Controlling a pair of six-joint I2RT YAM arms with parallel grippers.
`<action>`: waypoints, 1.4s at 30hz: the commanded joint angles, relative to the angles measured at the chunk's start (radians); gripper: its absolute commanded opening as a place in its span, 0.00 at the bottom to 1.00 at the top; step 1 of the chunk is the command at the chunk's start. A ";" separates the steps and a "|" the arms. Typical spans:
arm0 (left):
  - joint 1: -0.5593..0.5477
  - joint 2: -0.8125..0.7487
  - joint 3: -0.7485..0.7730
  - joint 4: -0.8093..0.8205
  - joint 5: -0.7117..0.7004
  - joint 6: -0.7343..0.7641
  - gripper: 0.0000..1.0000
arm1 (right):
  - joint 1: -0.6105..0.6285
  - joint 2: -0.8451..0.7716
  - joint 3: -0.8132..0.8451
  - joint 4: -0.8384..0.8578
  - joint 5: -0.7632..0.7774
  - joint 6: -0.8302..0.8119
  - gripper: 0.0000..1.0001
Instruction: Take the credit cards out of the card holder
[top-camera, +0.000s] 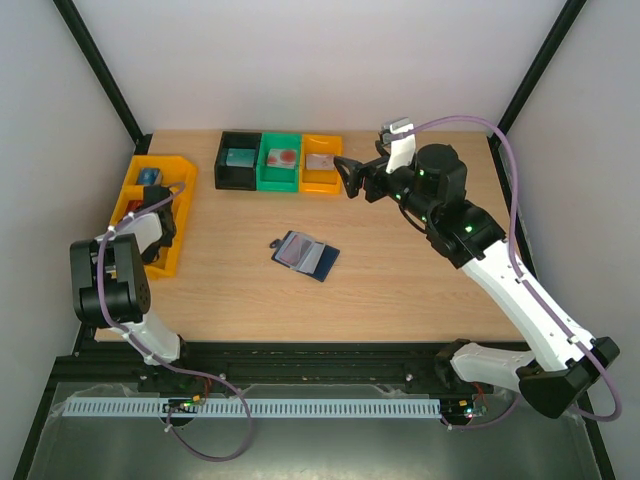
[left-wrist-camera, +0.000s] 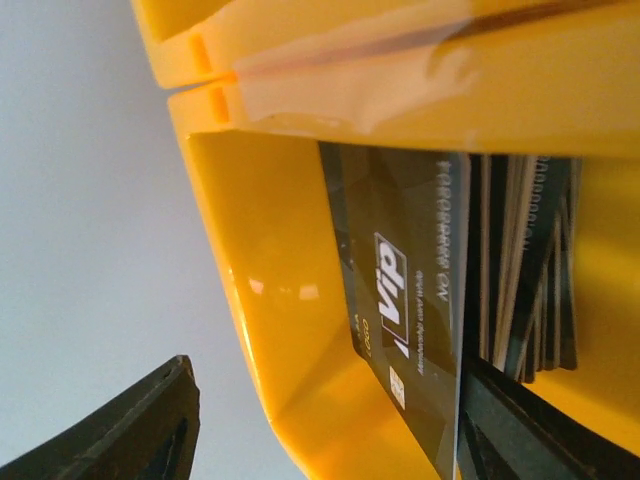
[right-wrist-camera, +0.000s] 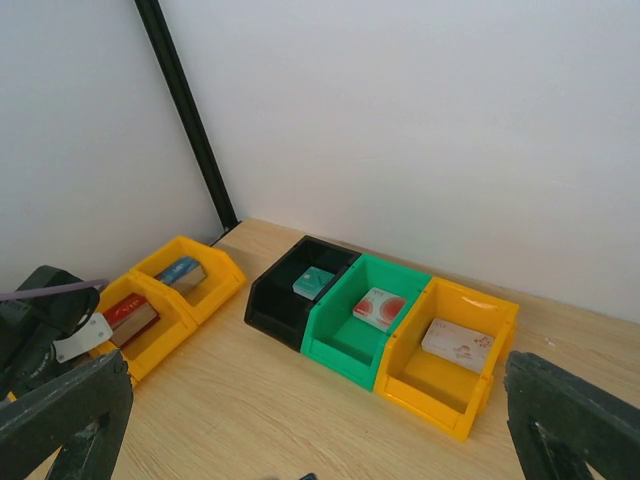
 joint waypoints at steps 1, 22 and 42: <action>0.005 -0.029 0.039 -0.080 0.089 -0.015 0.70 | -0.004 -0.026 0.021 -0.016 -0.007 -0.014 0.99; 0.054 -0.073 0.229 -0.363 0.782 -0.059 0.26 | -0.004 -0.035 0.014 -0.021 -0.024 -0.017 0.99; 0.145 0.109 0.204 -0.182 0.519 -0.119 0.09 | -0.003 -0.049 0.008 -0.023 -0.012 -0.025 0.99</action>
